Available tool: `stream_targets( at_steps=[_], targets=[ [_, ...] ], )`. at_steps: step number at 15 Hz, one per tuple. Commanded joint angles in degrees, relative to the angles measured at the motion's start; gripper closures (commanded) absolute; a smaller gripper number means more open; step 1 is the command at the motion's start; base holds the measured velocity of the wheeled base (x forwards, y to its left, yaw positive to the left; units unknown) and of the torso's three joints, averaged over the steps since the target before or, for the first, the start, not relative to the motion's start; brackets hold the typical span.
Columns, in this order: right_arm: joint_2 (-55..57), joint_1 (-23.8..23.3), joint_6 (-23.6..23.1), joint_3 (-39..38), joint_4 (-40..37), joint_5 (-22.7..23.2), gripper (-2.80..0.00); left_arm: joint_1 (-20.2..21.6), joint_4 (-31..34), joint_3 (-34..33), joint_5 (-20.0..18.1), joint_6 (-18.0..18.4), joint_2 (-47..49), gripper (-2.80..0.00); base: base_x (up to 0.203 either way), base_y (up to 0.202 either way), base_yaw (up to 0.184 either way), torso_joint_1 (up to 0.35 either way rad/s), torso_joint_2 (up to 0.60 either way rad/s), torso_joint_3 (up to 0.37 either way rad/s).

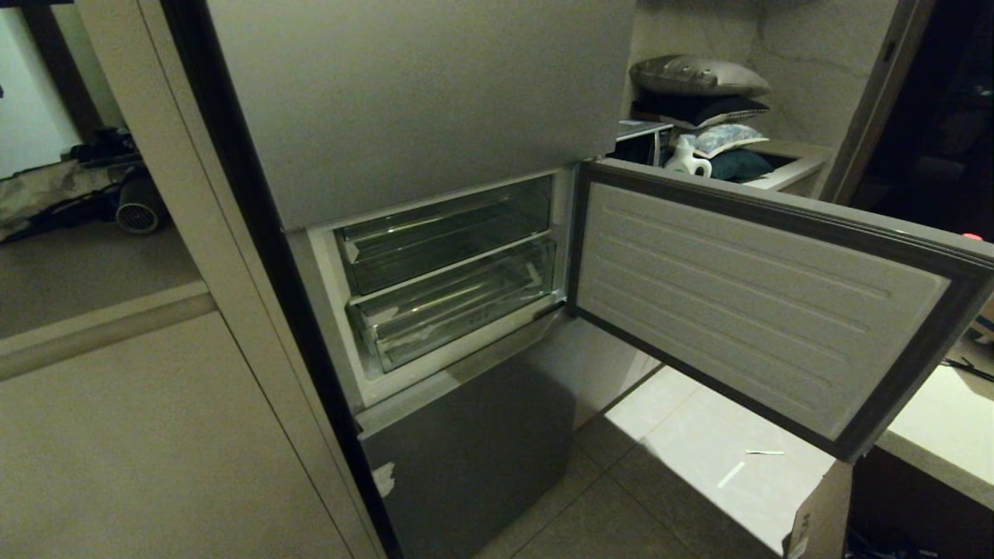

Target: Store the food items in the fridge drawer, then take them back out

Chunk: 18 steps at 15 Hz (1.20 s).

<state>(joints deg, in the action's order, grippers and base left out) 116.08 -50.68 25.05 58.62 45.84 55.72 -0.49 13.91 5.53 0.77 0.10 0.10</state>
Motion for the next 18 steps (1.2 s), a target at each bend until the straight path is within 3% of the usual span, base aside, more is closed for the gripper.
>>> stream_targets(
  at_steps=[1,10,18],
  targets=[
    [0.8,0.9,0.2,0.3,0.4,0.7,0.00,0.0,0.1,0.0,0.0,0.0,0.1,0.00,0.000,0.000,0.000,0.000,0.00,0.000],
    [1.4,4.0,1.2,1.5,0.1,1.3,0.00,0.0,0.1,0.0,0.0,0.0,0.1,0.00,0.000,0.000,0.000,0.000,0.00,0.000],
    [-6.3,4.0,0.9,-9.1,0.4,3.7,0.00,0.0,0.1,0.0,0.0,0.0,0.1,0.00,0.000,0.000,0.000,0.000,0.00,0.000]
  ],
)
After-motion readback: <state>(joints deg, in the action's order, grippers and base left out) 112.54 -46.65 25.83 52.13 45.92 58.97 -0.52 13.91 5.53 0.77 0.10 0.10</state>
